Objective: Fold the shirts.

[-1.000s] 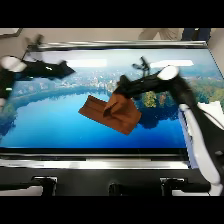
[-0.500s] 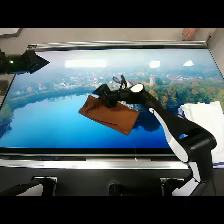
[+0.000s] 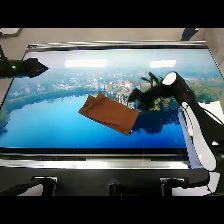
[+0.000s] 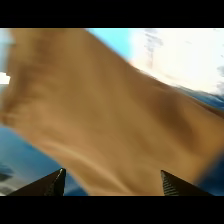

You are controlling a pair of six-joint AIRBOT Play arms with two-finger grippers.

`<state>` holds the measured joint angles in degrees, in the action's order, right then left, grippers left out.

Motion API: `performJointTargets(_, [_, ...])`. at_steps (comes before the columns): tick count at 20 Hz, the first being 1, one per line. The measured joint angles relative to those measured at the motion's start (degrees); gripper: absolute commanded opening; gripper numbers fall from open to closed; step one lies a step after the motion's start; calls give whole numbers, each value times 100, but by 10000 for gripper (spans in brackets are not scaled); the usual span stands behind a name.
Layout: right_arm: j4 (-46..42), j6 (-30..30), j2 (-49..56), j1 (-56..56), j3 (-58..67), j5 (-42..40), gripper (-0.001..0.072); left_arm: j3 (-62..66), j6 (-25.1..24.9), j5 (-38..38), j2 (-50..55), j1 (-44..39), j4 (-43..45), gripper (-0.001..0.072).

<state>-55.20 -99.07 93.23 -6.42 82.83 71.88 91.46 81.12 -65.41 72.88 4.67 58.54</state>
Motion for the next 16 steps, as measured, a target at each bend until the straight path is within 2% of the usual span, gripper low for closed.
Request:
performJointTargets(2, [-251, -227, -70, 35, -560, 52, 663, -7, -11, -2, 2, 0, 55, 35])
performJointTargets(6, [37, -431, -42, -225, -1471, -743, 657, -7, -13, -13, -2, 0, 98, 35])
performJointTargets(7, [166, -461, 11, -313, -1580, -935, 546, -7, -13, -22, -2, -2, 107, 35])
performJointTargets(8, [332, -472, 46, -385, -1661, -1134, 360, -7, -13, -22, -2, -2, 111, 35])
performJointTargets(11, [726, -323, 96, -472, -1725, -1709, 60, -7, -15, -24, -2, -2, 120, 35])
performJointTargets(12, [822, -212, 63, -457, -1670, -1810, 35, -7, -15, -24, -2, -2, 120, 35])
performJointTargets(16, [973, 254, -326, -83, -1082, -1602, 34, -7, -17, -26, -2, -2, 127, 35])
